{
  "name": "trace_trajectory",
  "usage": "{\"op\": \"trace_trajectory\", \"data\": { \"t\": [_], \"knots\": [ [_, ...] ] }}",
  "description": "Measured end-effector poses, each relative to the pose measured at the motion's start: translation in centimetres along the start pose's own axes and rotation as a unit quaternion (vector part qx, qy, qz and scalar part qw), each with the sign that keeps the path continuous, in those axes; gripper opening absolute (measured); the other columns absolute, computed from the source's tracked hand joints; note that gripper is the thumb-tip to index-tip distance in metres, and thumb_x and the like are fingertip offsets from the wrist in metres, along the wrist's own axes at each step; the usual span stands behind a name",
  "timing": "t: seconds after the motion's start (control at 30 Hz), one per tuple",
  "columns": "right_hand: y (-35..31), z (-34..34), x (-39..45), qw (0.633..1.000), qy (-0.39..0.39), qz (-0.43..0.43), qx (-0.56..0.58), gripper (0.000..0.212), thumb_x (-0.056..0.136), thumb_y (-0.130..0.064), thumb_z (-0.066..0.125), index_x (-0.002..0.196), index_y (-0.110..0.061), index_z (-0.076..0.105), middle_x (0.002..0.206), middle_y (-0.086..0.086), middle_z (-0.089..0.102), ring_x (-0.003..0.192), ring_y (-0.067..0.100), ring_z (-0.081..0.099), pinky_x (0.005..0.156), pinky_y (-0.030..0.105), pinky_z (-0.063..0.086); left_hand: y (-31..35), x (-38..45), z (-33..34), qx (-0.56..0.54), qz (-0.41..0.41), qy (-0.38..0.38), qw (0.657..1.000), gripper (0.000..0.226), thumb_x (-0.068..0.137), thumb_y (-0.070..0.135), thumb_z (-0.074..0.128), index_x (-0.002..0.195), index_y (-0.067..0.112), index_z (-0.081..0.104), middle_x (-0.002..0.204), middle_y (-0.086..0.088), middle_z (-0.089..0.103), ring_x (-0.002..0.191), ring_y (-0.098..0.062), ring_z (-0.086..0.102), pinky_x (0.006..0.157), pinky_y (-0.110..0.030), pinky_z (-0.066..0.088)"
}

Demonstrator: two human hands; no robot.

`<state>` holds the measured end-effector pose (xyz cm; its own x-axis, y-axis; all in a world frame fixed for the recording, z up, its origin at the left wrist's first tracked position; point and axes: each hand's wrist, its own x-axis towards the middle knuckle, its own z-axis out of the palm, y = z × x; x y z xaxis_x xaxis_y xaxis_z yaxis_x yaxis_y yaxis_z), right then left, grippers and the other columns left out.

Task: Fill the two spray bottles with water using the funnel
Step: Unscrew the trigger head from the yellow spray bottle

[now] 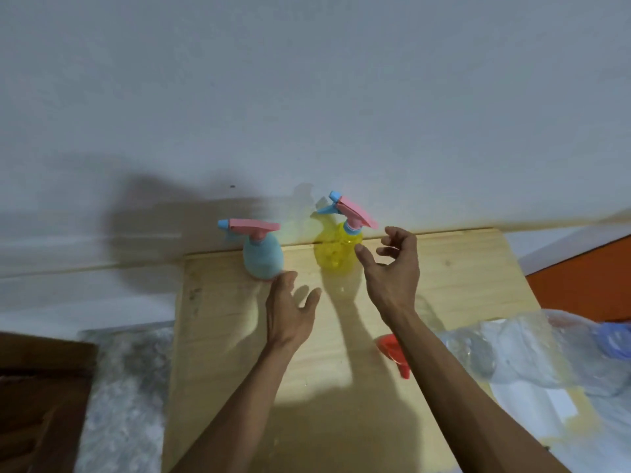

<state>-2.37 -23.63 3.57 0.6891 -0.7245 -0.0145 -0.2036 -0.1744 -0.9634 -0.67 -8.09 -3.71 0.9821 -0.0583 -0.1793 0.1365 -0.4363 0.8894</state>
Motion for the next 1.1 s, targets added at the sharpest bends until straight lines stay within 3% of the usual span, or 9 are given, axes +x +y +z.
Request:
{"op": "trace_trajectory", "data": {
  "t": [0.1, 0.2, 0.27, 0.43, 0.53, 0.67, 0.8, 0.97, 1.1],
  "knots": [
    [0.0, -0.2, 2.1, 0.998, -0.054, 0.003, -0.010, 0.065, 0.079, -0.024, 0.087, 0.134, -0.024, 0.053, 0.120, -0.005, 0.060, 0.102, 0.010, 0.061, 0.070, 0.008, 0.047, 1.8, 1.7, 1.7, 0.011, 0.012, -0.055, 0.998, 0.065, 0.086, 0.017, 0.076, 0.141, 0.004, 0.045, 0.142, -0.010, 0.050, 0.105, -0.008, 0.053, 0.078, 0.009, 0.029],
    [0.1, 0.5, 3.6, 0.995, -0.100, -0.017, -0.017, 0.064, 0.077, -0.029, 0.089, 0.134, -0.023, 0.059, 0.123, -0.009, 0.066, 0.108, 0.004, 0.063, 0.085, 0.026, 0.052, 2.8, 3.8, 2.6, 0.043, 0.051, -0.074, 0.995, 0.076, 0.087, 0.027, 0.076, 0.149, 0.010, 0.037, 0.150, -0.007, 0.045, 0.131, -0.020, 0.049, 0.103, -0.014, 0.033],
    [0.4, 0.9, 4.5, 0.992, -0.117, -0.025, -0.027, 0.058, 0.078, -0.029, 0.088, 0.130, -0.022, 0.064, 0.120, -0.009, 0.070, 0.109, 0.003, 0.063, 0.086, 0.031, 0.054, 3.3, 5.1, 3.5, 0.068, 0.065, -0.086, 0.992, 0.076, 0.087, 0.029, 0.075, 0.150, 0.012, 0.036, 0.151, -0.006, 0.045, 0.137, -0.021, 0.044, 0.106, -0.020, 0.031],
    [0.6, 1.3, 5.3, 0.990, -0.140, -0.021, -0.011, 0.032, 0.084, -0.024, 0.083, 0.114, -0.019, 0.075, 0.099, -0.010, 0.075, 0.090, 0.000, 0.067, 0.073, 0.016, 0.050, 3.0, 6.7, 4.8, 0.063, 0.061, -0.104, 0.991, 0.067, 0.082, 0.040, 0.075, 0.141, 0.028, 0.046, 0.138, 0.003, 0.059, 0.124, -0.015, 0.057, 0.103, -0.038, 0.047],
    [0.6, 1.4, 5.2, 0.990, -0.144, -0.010, -0.004, 0.027, 0.084, -0.021, 0.083, 0.110, -0.019, 0.075, 0.096, -0.010, 0.075, 0.089, 0.001, 0.066, 0.076, 0.015, 0.050, 3.0, 6.4, 4.8, 0.054, 0.058, -0.102, 0.992, 0.063, 0.085, 0.035, 0.076, 0.141, 0.030, 0.047, 0.134, 0.007, 0.061, 0.120, -0.011, 0.059, 0.099, -0.031, 0.049],
    [-0.3, 1.0, 4.3, 0.989, -0.149, -0.005, 0.006, 0.025, 0.083, -0.022, 0.084, 0.107, -0.021, 0.076, 0.093, -0.008, 0.075, 0.092, 0.014, 0.070, 0.083, 0.043, 0.057, 3.2, 5.0, 3.9, 0.029, 0.066, -0.098, 0.993, 0.064, 0.084, 0.034, 0.076, 0.141, 0.030, 0.047, 0.134, 0.009, 0.060, 0.120, -0.009, 0.057, 0.099, -0.030, 0.048],
    [-2.4, -0.3, 2.6, 0.987, -0.158, -0.020, 0.024, 0.023, 0.081, -0.028, 0.085, 0.102, -0.024, 0.076, 0.090, -0.006, 0.075, 0.091, 0.020, 0.071, 0.083, 0.051, 0.058, 4.5, 2.0, 1.3, 0.003, 0.075, -0.080, 0.994, 0.063, 0.082, 0.032, 0.079, 0.138, 0.027, 0.051, 0.126, 0.019, 0.054, 0.112, 0.004, 0.050, 0.092, -0.013, 0.040],
    [-6.1, -2.3, 0.1, 0.980, -0.184, -0.036, 0.059, 0.022, 0.081, -0.027, 0.085, 0.099, -0.019, 0.077, 0.086, -0.006, 0.075, 0.085, 0.012, 0.069, 0.077, 0.026, 0.056, 6.0, -1.7, -2.1, -0.054, 0.142, -0.085, 0.985, 0.056, 0.078, 0.053, 0.073, 0.126, 0.031, 0.056, 0.120, 0.017, 0.065, 0.112, 0.000, 0.060, 0.093, -0.019, 0.047],
    [-8.4, -3.2, -2.0, 0.976, -0.195, -0.030, 0.093, 0.018, 0.082, -0.025, 0.085, 0.096, -0.017, 0.077, 0.081, -0.004, 0.074, 0.078, 0.007, 0.065, 0.073, 0.017, 0.050, 7.8, -5.0, -3.6, -0.083, 0.187, -0.052, 0.977, 0.042, 0.082, 0.050, 0.064, 0.122, 0.044, 0.051, 0.118, 0.029, 0.060, 0.111, 0.004, 0.058, 0.090, -0.009, 0.043]
  ]
}}
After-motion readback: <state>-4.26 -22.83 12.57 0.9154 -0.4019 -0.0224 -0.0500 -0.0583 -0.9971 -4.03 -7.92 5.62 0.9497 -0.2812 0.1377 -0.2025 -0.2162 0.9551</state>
